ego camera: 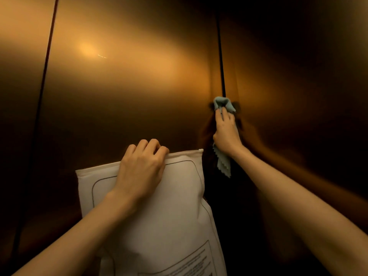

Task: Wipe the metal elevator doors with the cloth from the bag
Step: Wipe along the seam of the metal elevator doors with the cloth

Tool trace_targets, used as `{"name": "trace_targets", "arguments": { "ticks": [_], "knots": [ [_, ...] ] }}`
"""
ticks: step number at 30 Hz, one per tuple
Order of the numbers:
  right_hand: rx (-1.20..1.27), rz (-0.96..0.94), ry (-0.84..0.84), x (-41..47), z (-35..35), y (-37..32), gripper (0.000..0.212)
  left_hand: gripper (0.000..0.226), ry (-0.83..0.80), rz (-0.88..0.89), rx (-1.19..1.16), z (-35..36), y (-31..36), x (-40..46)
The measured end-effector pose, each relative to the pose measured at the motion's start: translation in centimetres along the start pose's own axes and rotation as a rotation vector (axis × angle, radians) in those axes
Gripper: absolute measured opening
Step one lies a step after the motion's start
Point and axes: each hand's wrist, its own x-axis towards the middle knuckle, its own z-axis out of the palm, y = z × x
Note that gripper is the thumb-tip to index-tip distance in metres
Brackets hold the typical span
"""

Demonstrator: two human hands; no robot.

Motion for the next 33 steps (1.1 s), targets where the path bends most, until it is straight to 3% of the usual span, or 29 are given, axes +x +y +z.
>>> {"name": "trace_targets", "arguments": {
  "ticks": [11,22,33],
  "knots": [
    [0.334,0.021,0.087,4.9,-1.1,-1.0,0.070,0.007,0.103,0.056,0.088,0.7,-1.9,4.1],
    [0.294,-0.039,0.187,17.2,-5.3,-3.8,0.065,0.015,0.180,0.004,0.119,0.8,-5.4,10.4],
    [0.243,-0.016,0.179,24.9,-8.0,-5.3,0.059,0.018,0.133,0.042,0.083,0.9,-6.6,11.8]
  ]
}}
